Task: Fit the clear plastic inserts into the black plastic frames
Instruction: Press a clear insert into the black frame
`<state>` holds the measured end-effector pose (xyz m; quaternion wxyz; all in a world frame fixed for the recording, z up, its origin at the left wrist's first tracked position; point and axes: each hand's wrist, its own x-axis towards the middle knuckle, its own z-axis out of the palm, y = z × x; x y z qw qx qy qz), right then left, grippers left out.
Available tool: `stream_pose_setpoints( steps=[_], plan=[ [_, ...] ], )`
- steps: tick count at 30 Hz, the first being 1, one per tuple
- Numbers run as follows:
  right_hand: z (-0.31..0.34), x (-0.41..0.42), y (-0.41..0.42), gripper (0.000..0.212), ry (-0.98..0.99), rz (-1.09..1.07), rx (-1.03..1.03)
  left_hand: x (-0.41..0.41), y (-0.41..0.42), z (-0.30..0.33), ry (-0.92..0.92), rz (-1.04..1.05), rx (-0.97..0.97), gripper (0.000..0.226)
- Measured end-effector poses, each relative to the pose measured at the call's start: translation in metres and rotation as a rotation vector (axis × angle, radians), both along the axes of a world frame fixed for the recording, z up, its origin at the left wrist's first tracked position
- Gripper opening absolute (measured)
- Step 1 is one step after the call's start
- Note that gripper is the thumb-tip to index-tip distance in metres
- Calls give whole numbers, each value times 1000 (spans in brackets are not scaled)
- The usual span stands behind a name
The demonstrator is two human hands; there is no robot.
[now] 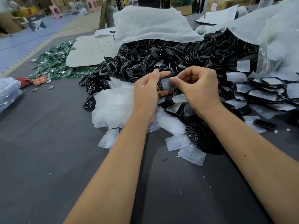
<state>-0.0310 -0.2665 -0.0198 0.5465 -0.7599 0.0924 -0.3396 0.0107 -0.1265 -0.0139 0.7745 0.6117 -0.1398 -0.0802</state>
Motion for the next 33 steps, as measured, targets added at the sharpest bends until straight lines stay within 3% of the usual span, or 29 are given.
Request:
stream_pose_setpoints(
  steps=[21, 26, 33],
  plan=[
    [0, -1, 0, 22, -3, -71, -12, -1, 0, 1, 3, 0, 66, 39],
    [0, -1, 1, 22, 3, -72, -25, 0, 0, -2, -60, -2, 64, 20],
    [2, -4, 3, 10, -1, -45, -47, 4, -1, -6, -105, 34, 48, 30]
  ],
)
